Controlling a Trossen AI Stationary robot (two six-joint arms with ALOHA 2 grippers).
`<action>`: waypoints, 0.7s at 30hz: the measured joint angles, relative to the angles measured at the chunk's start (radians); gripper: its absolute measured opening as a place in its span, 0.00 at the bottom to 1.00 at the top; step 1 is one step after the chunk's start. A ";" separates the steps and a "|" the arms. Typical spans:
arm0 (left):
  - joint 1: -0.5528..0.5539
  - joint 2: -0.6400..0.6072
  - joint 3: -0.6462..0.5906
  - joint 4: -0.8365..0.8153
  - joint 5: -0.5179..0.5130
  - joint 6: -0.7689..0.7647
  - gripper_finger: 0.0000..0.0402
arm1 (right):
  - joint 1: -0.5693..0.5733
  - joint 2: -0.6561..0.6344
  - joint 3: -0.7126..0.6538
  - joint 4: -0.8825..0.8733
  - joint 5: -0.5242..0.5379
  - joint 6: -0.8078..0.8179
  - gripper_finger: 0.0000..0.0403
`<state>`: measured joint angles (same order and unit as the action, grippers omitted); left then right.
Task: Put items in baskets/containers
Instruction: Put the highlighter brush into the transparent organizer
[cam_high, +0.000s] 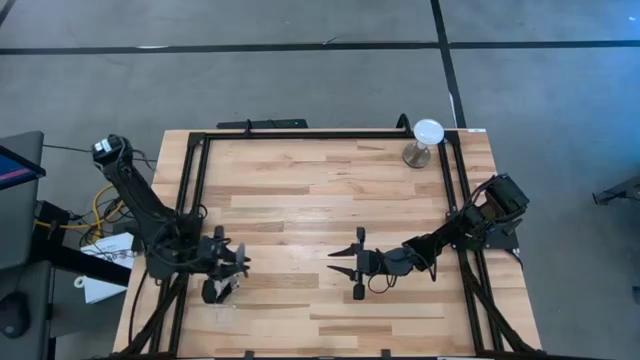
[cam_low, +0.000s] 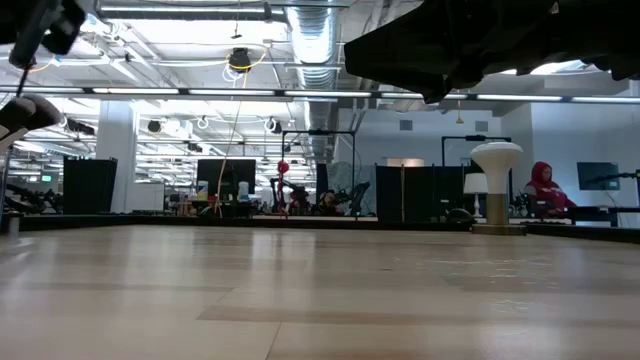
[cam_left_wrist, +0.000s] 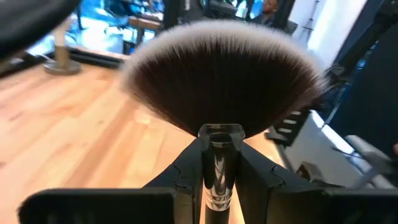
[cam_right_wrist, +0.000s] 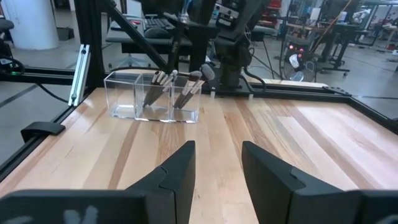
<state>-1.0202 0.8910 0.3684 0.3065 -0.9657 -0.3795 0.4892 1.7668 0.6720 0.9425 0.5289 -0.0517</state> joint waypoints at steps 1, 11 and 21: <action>-0.029 -0.011 -0.014 -0.002 -0.041 0.000 0.17 | 0.000 0.000 0.000 0.000 0.000 0.000 0.30; -0.257 -0.046 -0.045 0.008 -0.274 -0.021 0.17 | 0.000 0.000 0.000 0.000 0.000 0.000 0.30; -0.346 -0.046 -0.053 -0.095 -0.314 -0.020 0.17 | 0.000 0.000 0.000 0.000 -0.003 0.001 0.30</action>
<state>-1.3658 0.8452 0.3149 0.2111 -1.2801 -0.3998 0.4892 1.7668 0.6720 0.9424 0.5255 -0.0505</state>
